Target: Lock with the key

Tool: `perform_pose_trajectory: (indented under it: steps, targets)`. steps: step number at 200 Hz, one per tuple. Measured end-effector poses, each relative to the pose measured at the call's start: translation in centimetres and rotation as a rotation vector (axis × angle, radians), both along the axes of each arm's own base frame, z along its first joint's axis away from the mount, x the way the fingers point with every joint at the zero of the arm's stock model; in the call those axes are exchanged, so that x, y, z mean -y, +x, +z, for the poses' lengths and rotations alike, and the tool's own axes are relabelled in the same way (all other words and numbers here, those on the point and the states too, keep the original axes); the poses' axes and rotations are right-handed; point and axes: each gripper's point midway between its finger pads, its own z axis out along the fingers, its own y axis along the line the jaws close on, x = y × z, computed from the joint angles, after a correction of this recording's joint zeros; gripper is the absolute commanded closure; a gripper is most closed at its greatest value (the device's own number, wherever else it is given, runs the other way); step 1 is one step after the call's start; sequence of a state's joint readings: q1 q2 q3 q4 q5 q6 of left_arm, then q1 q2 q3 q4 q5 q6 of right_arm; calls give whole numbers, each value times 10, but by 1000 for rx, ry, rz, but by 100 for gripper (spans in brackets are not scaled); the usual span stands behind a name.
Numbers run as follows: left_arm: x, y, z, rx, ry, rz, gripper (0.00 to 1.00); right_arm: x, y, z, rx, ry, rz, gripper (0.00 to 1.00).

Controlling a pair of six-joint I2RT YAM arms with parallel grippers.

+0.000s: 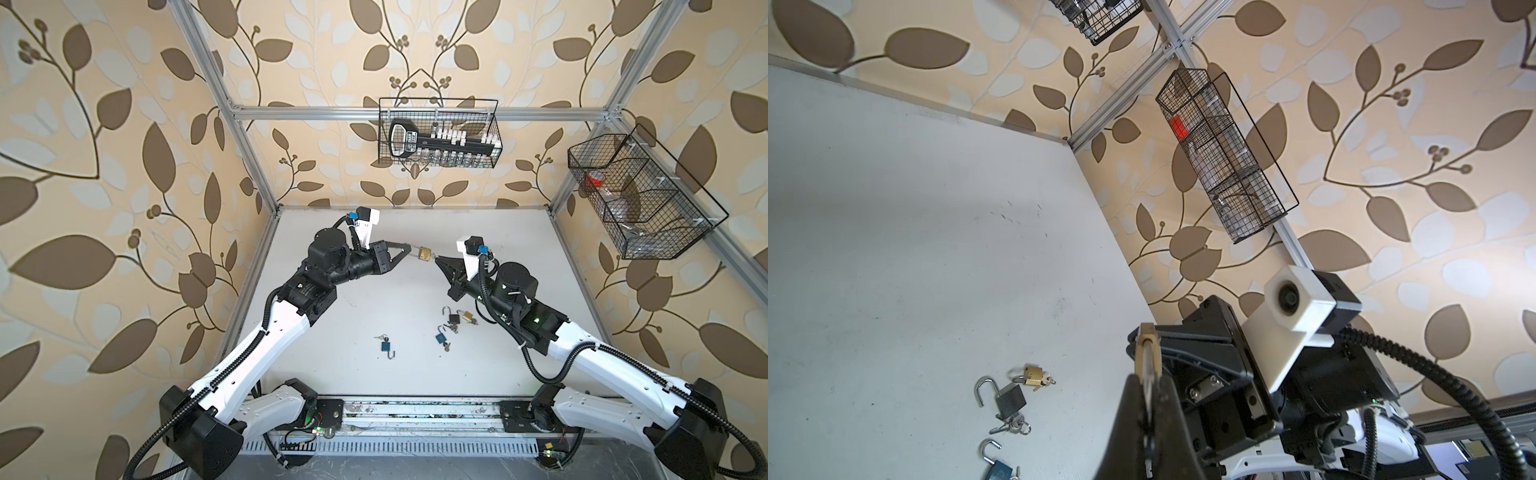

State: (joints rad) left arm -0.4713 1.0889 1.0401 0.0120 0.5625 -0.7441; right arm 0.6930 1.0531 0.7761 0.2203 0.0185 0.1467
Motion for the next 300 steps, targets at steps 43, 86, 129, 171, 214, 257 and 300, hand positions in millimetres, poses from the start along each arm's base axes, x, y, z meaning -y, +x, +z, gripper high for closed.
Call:
perform_pose_trajectory:
  steps: [43, 86, 129, 171, 214, 257, 300]
  targets:
    - [-18, -6, 48, 160, -82, 44, 100, 21, 5, -43, -71, -123, -47, 100]
    - [-11, -17, 59, 203, -86, -29, 100, 23, -15, -13, 1, -73, 34, 63]
    - [-3, -34, 81, 279, -83, -144, 100, 40, -27, 44, 58, 177, 198, 46]
    - [4, -47, 83, 322, -83, -242, 100, 18, -54, 70, 25, 294, 481, 41]
    - [13, -49, 77, 317, -79, -318, 100, 5, -79, 109, 69, 319, 644, 44]
    - [14, -54, 79, 326, -82, -350, 100, -7, -80, 117, 58, 311, 688, 49]
    - [17, -60, 86, 346, -88, -382, 100, -13, -71, 104, -4, 298, 685, 52]
